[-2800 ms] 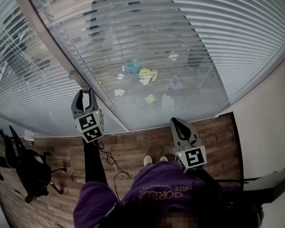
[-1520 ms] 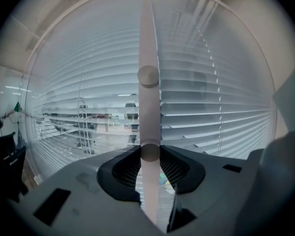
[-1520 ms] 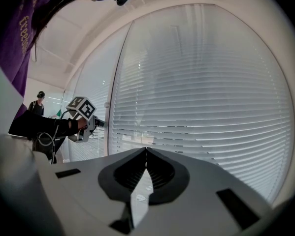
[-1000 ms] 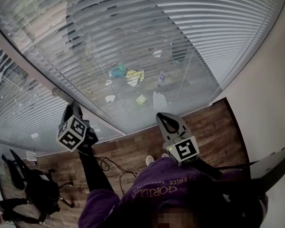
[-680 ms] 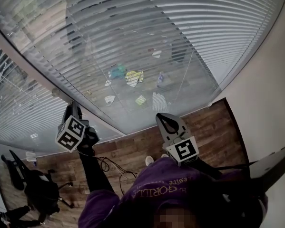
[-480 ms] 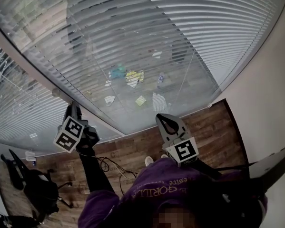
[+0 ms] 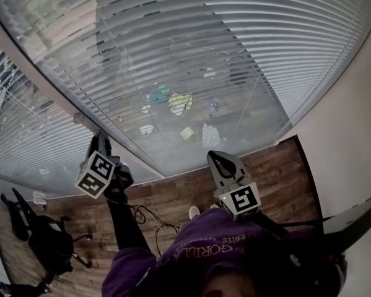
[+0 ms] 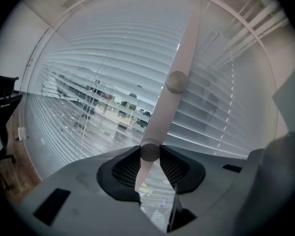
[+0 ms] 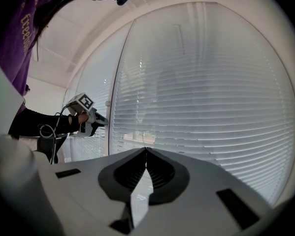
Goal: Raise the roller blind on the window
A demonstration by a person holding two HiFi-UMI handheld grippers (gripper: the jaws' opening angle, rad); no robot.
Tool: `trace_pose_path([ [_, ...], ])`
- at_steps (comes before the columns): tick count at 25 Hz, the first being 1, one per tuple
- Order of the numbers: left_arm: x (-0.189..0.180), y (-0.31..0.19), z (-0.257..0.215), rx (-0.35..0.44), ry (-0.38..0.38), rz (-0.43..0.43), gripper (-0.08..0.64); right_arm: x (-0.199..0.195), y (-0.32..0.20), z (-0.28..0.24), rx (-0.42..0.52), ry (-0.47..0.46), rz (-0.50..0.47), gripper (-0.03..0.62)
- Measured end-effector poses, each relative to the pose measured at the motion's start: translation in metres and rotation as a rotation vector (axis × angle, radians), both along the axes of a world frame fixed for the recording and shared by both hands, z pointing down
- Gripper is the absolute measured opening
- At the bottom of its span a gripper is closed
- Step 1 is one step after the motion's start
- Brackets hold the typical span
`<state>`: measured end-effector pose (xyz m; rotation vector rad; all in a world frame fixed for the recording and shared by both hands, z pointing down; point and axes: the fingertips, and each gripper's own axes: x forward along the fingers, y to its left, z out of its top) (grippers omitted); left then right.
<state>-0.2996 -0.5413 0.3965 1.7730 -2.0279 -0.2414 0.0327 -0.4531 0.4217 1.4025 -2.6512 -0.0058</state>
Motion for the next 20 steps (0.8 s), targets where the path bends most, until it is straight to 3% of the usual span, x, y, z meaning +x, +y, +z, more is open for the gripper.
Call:
trace_pose_path([
  [3, 0.002, 0.0, 0.004, 0.0, -0.137, 0.015, 0.118, 0.001, 0.0, 0.004, -0.005, -0.003, -0.001, -0.002],
  [9, 0.008, 0.001, -0.005, -0.022, -0.637, 0.03, 0.12, 0.0, 0.001, 0.003, -0.004, -0.001, -0.012, -0.002],
  [14, 0.013, 0.0, -0.003, -0.08, -0.995, 0.003, 0.12, 0.0, -0.001, 0.002, -0.004, 0.001, -0.007, -0.002],
  [17, 0.013, 0.0, -0.002, -0.086, -1.047, -0.015, 0.12, 0.003, -0.001, 0.003, -0.005, 0.005, -0.003, -0.002],
  [19, 0.013, 0.001, -0.003, -0.08, -1.0, -0.005, 0.12, 0.004, -0.001, 0.002, -0.004, 0.005, 0.0, -0.002],
  [20, 0.013, 0.001, -0.004, -0.07, -0.94, 0.006, 0.12, 0.004, -0.001, 0.002, -0.005, 0.005, 0.001, -0.002],
])
